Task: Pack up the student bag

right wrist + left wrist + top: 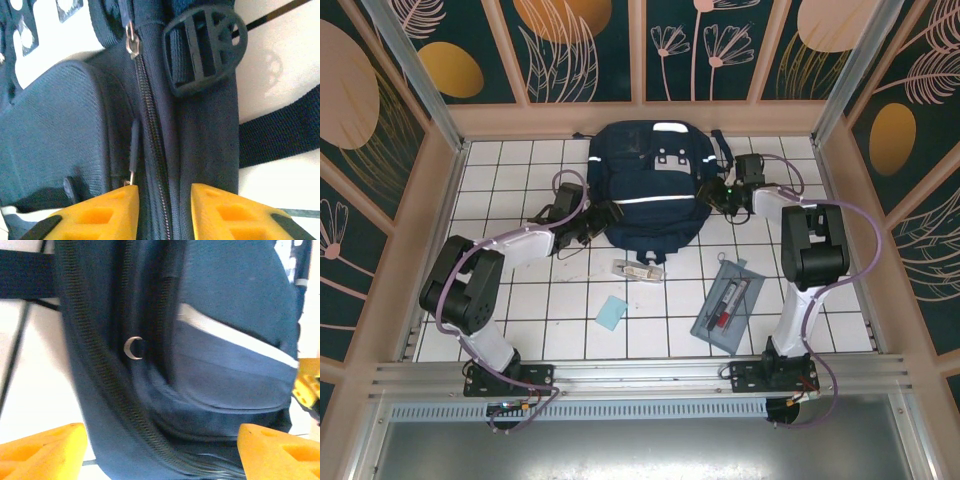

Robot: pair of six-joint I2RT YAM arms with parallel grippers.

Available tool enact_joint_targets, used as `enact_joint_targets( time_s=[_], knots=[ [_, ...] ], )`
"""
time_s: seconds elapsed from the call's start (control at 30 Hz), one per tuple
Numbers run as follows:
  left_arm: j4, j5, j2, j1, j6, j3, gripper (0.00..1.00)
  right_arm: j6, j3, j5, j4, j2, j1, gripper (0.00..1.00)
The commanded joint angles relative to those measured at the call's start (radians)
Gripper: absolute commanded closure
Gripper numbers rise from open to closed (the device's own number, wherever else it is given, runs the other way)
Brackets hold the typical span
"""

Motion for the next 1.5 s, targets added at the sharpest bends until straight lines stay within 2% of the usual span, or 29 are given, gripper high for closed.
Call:
enact_joint_targets(
  time_s=[0.0,0.17,0.27,0.4,0.5,0.63,0.8,0.87,1.13,1.47],
  knots=[
    [0.093,0.023,0.040,-0.008,-0.047,0.019,0.21,0.021,0.013,0.002,0.051,0.025,0.039,0.68],
    [-0.045,-0.096,0.085,-0.002,0.058,0.140,0.21,0.136,-0.087,-0.167,0.233,0.037,0.127,0.72],
    [-0.152,-0.189,0.084,0.006,0.133,0.213,0.20,0.143,-0.068,-0.211,0.242,0.039,0.201,0.72],
    [-0.296,-0.357,0.030,0.005,0.222,0.271,0.20,0.076,-0.018,-0.160,0.140,-0.024,0.234,0.68],
    [-0.341,-0.412,-0.037,0.005,0.262,0.257,0.19,0.035,0.011,-0.096,0.047,-0.084,0.218,0.64],
    [-0.303,-0.356,-0.081,0.006,0.253,0.233,0.19,-0.015,0.095,0.050,-0.068,-0.097,0.191,0.64],
    [-0.223,-0.284,-0.049,0.002,0.229,0.279,0.20,-0.036,0.272,0.161,-0.167,0.017,0.166,0.63],
    [-0.196,-0.218,0.001,-0.001,0.215,0.322,0.19,-0.040,0.348,0.203,-0.208,0.081,0.162,0.63],
    [-0.056,-0.080,0.192,-0.033,0.119,0.352,0.20,-0.011,0.491,0.199,-0.235,0.240,0.155,0.65],
    [-0.034,-0.054,0.312,-0.046,0.094,0.335,0.20,0.009,0.608,0.251,-0.299,0.382,0.155,0.66]
  ],
)
